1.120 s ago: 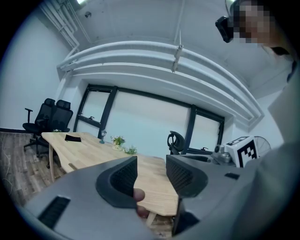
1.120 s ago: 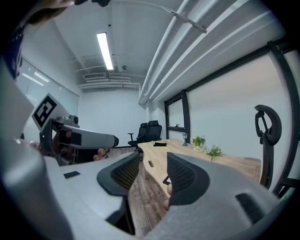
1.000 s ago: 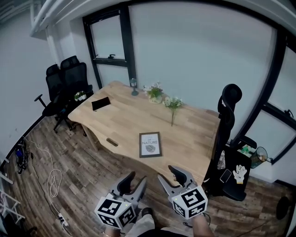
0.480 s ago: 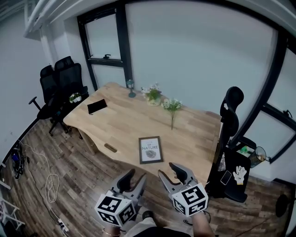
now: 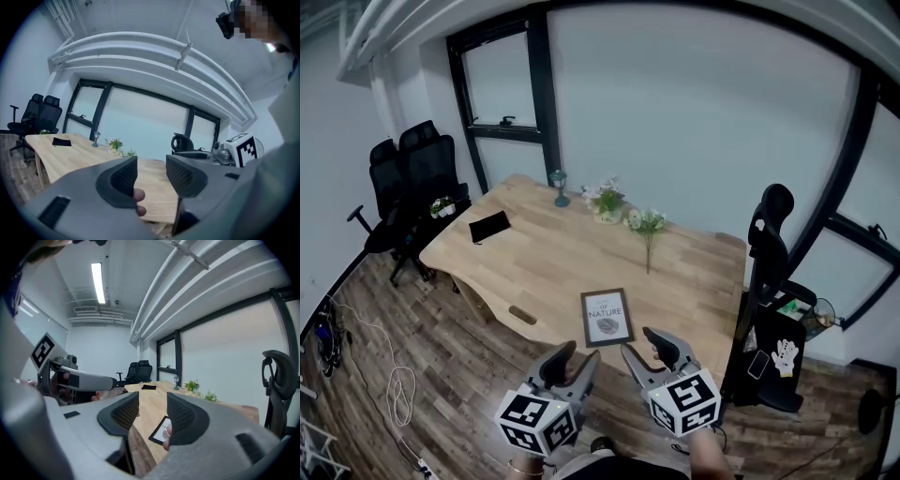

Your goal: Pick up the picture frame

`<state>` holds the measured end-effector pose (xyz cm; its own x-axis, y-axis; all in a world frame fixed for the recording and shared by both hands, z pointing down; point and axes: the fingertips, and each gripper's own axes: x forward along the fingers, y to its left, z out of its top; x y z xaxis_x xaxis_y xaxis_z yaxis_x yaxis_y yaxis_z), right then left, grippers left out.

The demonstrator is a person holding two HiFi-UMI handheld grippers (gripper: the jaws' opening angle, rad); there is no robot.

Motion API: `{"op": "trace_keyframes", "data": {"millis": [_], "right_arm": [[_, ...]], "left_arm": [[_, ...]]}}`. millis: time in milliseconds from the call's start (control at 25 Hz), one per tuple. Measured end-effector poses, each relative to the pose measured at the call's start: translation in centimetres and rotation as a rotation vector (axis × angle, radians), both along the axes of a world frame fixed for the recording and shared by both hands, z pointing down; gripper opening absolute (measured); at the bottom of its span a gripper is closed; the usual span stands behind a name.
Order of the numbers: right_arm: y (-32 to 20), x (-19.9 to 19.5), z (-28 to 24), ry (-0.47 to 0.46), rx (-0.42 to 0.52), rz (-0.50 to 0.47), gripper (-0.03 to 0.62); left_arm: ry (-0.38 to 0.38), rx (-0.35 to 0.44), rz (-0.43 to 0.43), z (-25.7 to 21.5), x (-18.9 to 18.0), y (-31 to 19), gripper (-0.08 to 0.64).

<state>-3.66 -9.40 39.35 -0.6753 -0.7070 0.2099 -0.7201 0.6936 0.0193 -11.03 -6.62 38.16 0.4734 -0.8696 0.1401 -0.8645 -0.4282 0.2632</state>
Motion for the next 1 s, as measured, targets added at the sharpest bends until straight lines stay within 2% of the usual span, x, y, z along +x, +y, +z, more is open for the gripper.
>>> {"op": "trace_keyframes", "data": {"millis": [520,1000], "right_arm": [[-3.2,-1.4,1.2,0.038,-0.013,0.053,0.161],[-6.5,-1.1,2.9,0.039,-0.053,0.059,0.161]], "left_arm": [[0.010,-0.038,0.045,1.8,-1.9,-3.4,0.184],[0.022,-0.081,0.047,3.8,-1.7,-7.0,0.183]]}}
